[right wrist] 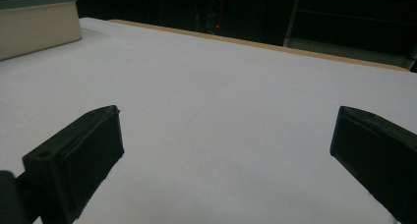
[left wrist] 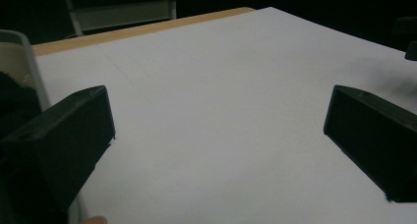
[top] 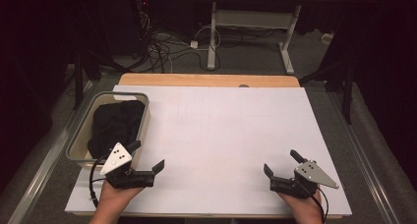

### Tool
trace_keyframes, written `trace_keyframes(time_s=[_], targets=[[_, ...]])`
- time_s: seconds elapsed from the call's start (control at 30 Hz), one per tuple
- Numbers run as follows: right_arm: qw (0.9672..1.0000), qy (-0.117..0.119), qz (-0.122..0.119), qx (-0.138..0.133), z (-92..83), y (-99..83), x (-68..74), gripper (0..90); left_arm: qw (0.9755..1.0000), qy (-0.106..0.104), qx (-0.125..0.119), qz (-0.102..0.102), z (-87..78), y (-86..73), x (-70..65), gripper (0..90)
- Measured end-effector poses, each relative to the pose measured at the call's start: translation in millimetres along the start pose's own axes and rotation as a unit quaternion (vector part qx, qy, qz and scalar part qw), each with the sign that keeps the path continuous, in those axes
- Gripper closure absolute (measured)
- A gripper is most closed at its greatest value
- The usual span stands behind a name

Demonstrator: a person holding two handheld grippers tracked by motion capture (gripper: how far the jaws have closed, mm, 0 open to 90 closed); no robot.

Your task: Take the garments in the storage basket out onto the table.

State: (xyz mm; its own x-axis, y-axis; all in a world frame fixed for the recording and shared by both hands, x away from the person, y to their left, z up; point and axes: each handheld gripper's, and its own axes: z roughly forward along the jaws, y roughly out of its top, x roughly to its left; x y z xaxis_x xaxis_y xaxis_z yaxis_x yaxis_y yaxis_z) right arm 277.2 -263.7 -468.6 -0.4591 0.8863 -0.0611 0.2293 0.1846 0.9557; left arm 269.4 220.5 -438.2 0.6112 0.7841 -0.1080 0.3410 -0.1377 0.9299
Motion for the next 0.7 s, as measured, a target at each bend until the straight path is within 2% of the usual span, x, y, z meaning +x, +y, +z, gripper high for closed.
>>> trace_keyframes(time_s=[0.2,0.4,0.6,0.7], targets=[[1.0,-0.001,-0.001,-0.001,-1.3,-0.4,-1.9,0.0,0.9999,0.007,-0.004,-0.011,-10.4,0.8,10.9,0.0],[1.0,-0.002,0.0,0.0,-1.8,-0.4,-2.8,0.0,0.9996,0.025,-0.001,-0.015,-20.2,0.6,22.3,0.0],[1.0,0.001,-0.002,0.0,-1.2,-0.5,-2.0,0.0,0.9989,0.041,-0.01,-0.018,-32.7,1.6,33.4,0.0],[1.0,0.001,-0.003,0.001,-0.6,-0.8,-1.7,0.0,0.9981,0.056,-0.015,-0.022,-41.7,1.4,43.2,0.0]])
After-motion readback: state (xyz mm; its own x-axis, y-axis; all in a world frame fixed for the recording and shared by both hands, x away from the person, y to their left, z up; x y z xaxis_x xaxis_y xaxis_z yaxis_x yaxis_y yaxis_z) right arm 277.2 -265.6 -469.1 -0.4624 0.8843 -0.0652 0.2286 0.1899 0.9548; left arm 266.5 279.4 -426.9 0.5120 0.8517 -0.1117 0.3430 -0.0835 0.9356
